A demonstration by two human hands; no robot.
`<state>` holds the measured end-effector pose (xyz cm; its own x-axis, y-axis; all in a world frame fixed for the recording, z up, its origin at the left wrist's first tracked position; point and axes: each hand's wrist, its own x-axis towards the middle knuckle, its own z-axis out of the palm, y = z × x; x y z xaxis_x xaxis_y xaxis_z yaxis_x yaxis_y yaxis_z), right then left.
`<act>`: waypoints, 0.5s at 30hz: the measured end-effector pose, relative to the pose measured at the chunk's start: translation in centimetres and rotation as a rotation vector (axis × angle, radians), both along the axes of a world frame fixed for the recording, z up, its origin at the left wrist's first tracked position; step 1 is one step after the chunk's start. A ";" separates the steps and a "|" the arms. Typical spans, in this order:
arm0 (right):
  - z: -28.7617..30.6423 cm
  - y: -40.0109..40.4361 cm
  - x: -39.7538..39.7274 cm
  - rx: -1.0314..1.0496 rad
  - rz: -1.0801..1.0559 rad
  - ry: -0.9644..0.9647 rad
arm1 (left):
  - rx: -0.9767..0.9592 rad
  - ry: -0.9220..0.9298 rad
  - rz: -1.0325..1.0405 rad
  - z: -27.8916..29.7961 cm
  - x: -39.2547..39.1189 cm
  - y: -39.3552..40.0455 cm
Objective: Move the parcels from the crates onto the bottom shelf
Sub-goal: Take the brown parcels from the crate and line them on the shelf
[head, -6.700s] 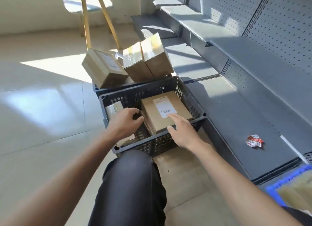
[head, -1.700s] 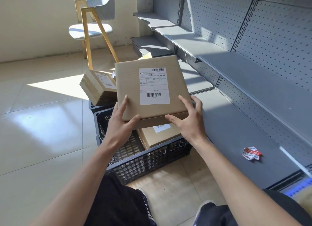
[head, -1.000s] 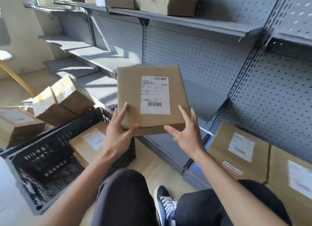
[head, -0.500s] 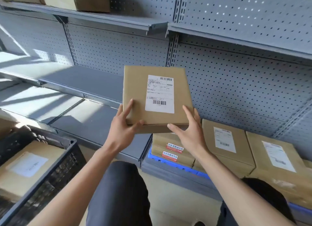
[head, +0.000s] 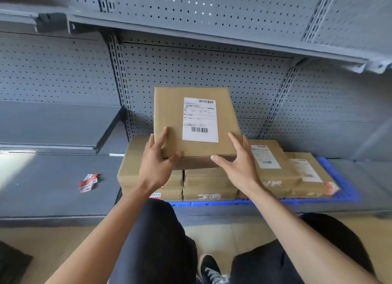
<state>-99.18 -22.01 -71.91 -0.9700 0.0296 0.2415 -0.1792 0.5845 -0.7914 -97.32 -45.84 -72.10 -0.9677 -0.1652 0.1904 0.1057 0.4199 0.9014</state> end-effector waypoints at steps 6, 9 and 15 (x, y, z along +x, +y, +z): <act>0.4 7.9 0.8 0.039 -0.083 -0.074 | -0.051 0.009 -0.137 -0.4 -2.8 7.8; -0.1 12.0 1.1 0.059 -0.155 -0.100 | -0.065 -0.015 -0.209 -1.2 -3.6 12.0; -1.8 20.2 0.4 0.065 -0.276 -0.112 | -0.081 -0.057 -0.315 -3.1 -5.8 20.3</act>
